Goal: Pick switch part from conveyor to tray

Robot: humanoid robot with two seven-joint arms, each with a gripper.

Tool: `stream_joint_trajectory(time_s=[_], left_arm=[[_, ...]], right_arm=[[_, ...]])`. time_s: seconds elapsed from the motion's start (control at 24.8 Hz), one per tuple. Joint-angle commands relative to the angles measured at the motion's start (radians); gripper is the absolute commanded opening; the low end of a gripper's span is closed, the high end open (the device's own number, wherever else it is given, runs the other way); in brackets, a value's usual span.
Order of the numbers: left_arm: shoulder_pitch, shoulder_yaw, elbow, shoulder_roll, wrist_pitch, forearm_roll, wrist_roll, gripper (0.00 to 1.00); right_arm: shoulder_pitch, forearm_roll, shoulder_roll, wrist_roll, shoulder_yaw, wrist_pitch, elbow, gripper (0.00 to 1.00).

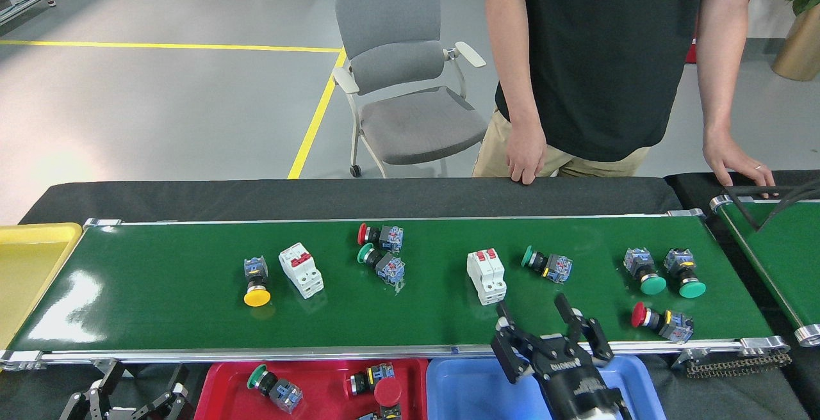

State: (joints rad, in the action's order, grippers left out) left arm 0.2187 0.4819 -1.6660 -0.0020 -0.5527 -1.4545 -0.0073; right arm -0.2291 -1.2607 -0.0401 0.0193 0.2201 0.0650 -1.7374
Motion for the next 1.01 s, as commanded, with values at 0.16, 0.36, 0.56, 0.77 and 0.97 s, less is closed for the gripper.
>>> stream_joint_trajectory(time_s=[0.16, 0.36, 0.56, 0.77, 0.97], left_arm=[[-0.142, -0.06, 0.086, 0.013, 0.025, -0.037, -0.011, 1.0], [-0.249, -0.097, 0.203, 0.013, 0.071, -0.122, -0.011, 1.0], [-0.36, -0.155, 0.344, 0.027, 0.143, -0.148, -0.008, 1.0], [-0.457, -0.186, 0.492, 0.06, 0.218, -0.15, 0.0, 1.0], [-0.555, -0.226, 0.65, 0.105, 0.343, -0.136, 0.01, 0.47]], right_arm=[[-0.01, -0.097, 0.013, 0.042, 0.005, 0.013, -0.024, 0.98], [0.111, -0.197, 0.124, -0.033, 0.03, 0.016, 0.042, 0.98], [0.326, -0.247, 0.194, -0.085, 0.119, 0.045, 0.274, 0.98], [0.525, -0.181, 0.197, -0.067, 0.289, 0.182, 0.519, 0.94], [0.611, -0.06, 0.2, -0.047, 0.381, 0.18, 0.595, 0.57]])
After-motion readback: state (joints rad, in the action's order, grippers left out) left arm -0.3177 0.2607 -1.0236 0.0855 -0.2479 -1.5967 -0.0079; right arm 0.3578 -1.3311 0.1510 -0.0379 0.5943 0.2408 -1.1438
